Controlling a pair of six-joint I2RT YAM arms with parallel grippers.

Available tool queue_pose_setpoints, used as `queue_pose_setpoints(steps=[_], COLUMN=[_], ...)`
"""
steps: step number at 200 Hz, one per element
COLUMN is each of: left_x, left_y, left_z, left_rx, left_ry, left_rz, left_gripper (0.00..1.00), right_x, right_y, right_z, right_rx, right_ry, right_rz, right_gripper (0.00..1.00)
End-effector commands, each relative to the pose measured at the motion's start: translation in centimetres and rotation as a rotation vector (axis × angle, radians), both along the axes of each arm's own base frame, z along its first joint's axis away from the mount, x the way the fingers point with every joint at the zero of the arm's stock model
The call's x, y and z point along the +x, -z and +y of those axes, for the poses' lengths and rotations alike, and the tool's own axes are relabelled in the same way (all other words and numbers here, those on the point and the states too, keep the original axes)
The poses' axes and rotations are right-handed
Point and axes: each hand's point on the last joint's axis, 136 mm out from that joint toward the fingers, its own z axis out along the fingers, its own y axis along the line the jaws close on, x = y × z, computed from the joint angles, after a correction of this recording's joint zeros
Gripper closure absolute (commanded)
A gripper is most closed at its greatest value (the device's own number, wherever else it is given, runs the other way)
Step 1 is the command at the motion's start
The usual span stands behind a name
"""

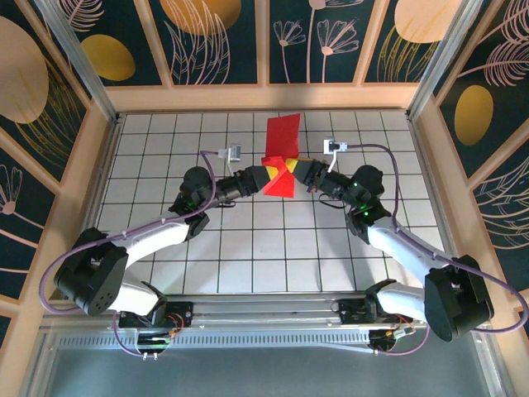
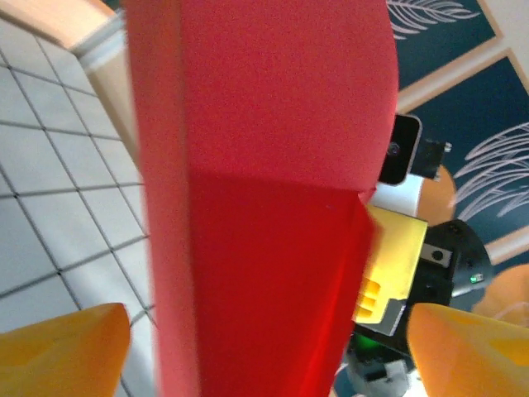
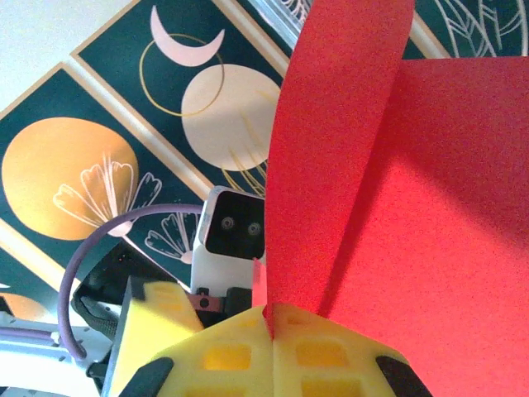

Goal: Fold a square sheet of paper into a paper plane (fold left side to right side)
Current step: Turn over the paper at the center of the table.

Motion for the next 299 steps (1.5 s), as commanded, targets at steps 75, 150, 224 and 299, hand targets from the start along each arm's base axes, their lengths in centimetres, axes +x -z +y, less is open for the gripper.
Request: queue_pose_setpoints(steps=[75,150,224,299], left_x=[-0.7,0.3,0.7,-0.2], left_y=[-3.9,-1.3,9.4,13.5], left_z=[0.0,0.6,4.4,6.5], left_rx=[-0.027,0.203,1.086,1.948], left_ry=[0.004,-0.063,-0.209,-0.489], left_rz=[-0.109,-0.101,-0.005,-0.079], left_gripper=[0.69,1.0,1.0,1.0], right_x=[-0.4,0.4,3.9,2.8], right_y=[-1.6,-0.2,10.3,14.4], right_z=[-0.1,-2.2,-14.3,-19.7], right_rx=[0.028,-0.101,-0.712,-0.918], right_ry=[0.001,0.156,0.824,0.991], right_rz=[-0.064,-0.056,0.247,0.337], right_gripper=[0.89,0.6,0.39,0.15])
